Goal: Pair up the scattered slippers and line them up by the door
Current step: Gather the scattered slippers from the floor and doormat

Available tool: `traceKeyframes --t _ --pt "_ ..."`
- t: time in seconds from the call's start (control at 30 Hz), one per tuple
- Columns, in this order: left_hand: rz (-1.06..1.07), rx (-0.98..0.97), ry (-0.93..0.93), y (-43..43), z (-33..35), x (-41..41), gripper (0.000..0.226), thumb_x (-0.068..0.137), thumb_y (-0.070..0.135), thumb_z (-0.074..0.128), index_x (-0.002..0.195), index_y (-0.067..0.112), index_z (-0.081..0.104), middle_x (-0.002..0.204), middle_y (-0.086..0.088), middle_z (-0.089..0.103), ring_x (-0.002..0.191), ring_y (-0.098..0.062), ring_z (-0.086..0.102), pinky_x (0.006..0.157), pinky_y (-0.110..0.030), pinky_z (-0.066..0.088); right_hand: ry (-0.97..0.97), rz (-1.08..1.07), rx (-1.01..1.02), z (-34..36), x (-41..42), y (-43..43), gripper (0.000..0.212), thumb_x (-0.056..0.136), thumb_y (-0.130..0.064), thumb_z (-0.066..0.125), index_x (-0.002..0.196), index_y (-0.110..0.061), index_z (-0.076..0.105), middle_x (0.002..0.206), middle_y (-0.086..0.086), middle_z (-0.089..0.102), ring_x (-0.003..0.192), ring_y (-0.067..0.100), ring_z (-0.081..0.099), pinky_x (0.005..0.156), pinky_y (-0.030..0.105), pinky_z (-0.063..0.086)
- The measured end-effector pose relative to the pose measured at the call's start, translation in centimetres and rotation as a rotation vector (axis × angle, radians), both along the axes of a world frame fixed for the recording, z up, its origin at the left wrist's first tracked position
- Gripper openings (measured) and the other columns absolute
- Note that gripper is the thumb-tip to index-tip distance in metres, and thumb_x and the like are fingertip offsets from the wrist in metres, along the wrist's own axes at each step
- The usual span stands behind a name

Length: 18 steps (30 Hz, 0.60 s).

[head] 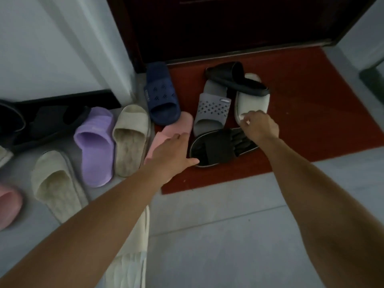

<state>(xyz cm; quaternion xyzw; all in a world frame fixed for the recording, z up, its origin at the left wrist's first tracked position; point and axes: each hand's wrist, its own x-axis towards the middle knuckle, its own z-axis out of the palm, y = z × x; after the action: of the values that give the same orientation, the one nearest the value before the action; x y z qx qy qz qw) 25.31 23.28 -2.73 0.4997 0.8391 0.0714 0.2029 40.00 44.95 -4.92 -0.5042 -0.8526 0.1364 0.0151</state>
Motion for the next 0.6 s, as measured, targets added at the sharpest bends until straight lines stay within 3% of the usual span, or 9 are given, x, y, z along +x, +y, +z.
traceKeyframes --t 0.17,0.27,0.4,0.47,0.53,0.6 --pt "0.027 -0.016 -0.009 5.2 -0.6 1.0 0.075 0.078 0.052 0.066 0.136 0.018 0.033 0.133 -0.008 0.048 0.116 -0.027 0.051 0.084 -0.039 0.046 0.061 -0.216 -0.091 -1.3 0.3 4.5 0.031 0.090 -0.034 0.053 0.115 -0.017 0.059 0.122 0.010 0.050 0.096 0.033 0.059 0.071 0.036 0.043" --pt "0.031 0.001 -0.011 7.6 -0.8 1.2 0.074 0.078 0.052 0.066 0.135 0.018 0.034 0.134 -0.008 0.049 0.116 -0.026 0.052 0.085 -0.038 0.045 0.013 -0.208 -0.129 -2.5 -0.5 5.9 0.034 0.089 -0.029 0.058 0.118 -0.013 0.054 0.128 0.013 0.042 0.094 0.034 0.059 0.067 0.036 0.043" --pt "0.037 0.005 0.026 10.1 -0.7 1.0 0.072 0.079 0.050 0.066 0.134 0.016 0.036 0.132 -0.009 0.049 0.118 -0.028 0.048 0.086 -0.038 0.044 0.075 -0.272 -0.082 -3.7 -1.6 6.3 0.020 0.090 -0.017 0.052 0.109 -0.009 0.053 0.116 0.016 0.054 0.090 0.034 0.060 0.064 0.035 0.040" --pt "0.039 -0.007 0.042 10.9 -0.8 0.8 0.068 0.080 0.048 0.066 0.132 0.014 0.038 0.132 -0.010 0.049 0.120 -0.029 0.045 0.087 -0.037 0.042 0.259 -0.493 -0.230 -3.6 -2.3 6.2 0.017 0.088 -0.024 0.057 0.097 -0.009 0.054 0.104 0.012 0.064 0.082 0.028 0.063 0.062 0.032 0.045" --pt "0.044 -0.011 0.043 11.3 -0.8 0.5 0.065 0.081 0.047 0.065 0.130 0.014 0.039 0.132 -0.010 0.049 0.122 -0.030 0.044 0.088 -0.036 0.041 0.663 -0.781 -0.576 -3.2 -2.8 6.2 0.018 0.086 -0.022 0.061 0.083 -0.008 0.050 0.098 0.010 0.070 0.066 0.018 0.064 0.053 0.028 0.048" --pt "0.038 -0.014 0.051 11.2 -0.7 0.4 0.065 0.081 0.048 0.065 0.130 0.014 0.039 0.133 -0.010 0.049 0.122 -0.029 0.045 0.089 -0.036 0.042 1.064 -0.898 -0.848 -2.9 -2.7 5.6 0.015 0.090 -0.014 0.055 0.077 -0.014 0.047 0.107 0.009 0.067 0.059 0.011 0.064 0.051 0.022 0.052"
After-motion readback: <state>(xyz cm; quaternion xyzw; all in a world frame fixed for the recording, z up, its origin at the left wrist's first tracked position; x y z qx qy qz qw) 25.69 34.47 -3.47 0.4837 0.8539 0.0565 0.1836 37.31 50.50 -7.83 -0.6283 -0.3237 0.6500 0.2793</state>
